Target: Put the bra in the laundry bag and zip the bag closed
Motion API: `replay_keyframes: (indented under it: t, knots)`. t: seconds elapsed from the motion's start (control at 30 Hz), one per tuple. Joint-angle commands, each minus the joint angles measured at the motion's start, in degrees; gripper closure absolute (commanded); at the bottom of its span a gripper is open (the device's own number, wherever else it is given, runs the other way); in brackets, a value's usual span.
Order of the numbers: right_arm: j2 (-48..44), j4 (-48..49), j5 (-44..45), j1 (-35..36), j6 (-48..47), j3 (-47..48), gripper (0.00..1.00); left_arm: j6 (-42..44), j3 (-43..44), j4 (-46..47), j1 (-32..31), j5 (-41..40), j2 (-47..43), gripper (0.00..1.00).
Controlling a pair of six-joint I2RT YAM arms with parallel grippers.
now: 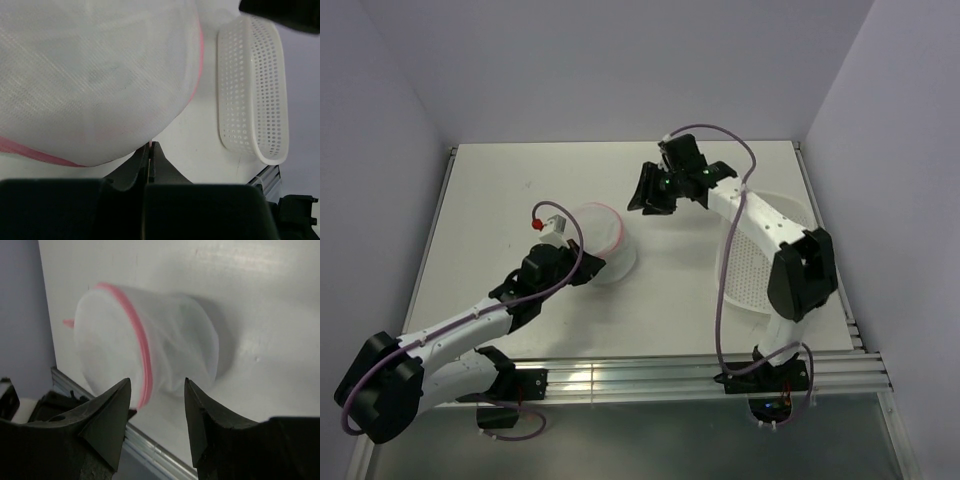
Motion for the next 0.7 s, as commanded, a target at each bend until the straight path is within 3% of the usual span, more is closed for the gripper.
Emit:
replay_keyframes:
  t: [0.0, 0.27, 0.43, 0.67]
  knots:
    - [-11.49, 3.95, 1.03, 2.07, 3.44, -7.79, 0.46, -0.43, 2.66, 4.26, -0.17, 1.67, -0.15, 1.0]
    - [-26.54, 18.34, 2.43, 7.95, 15.48, -30.29, 0.45, 0.18, 3.46, 3.82, -0.34, 2.55, -0.59, 1.0]
    - [-24.8, 25.05, 4.01, 13.31, 20.49, -33.84, 0.46, 0.53, 3.55, 2.77, -0.52, 2.64, -1.29, 1.0]
    - [-18.21, 29.0, 6.48, 14.73, 21.64, -31.65, 0.47, 0.36, 2.58, 1.45, -0.61, 2.55, -2.96, 1.0]
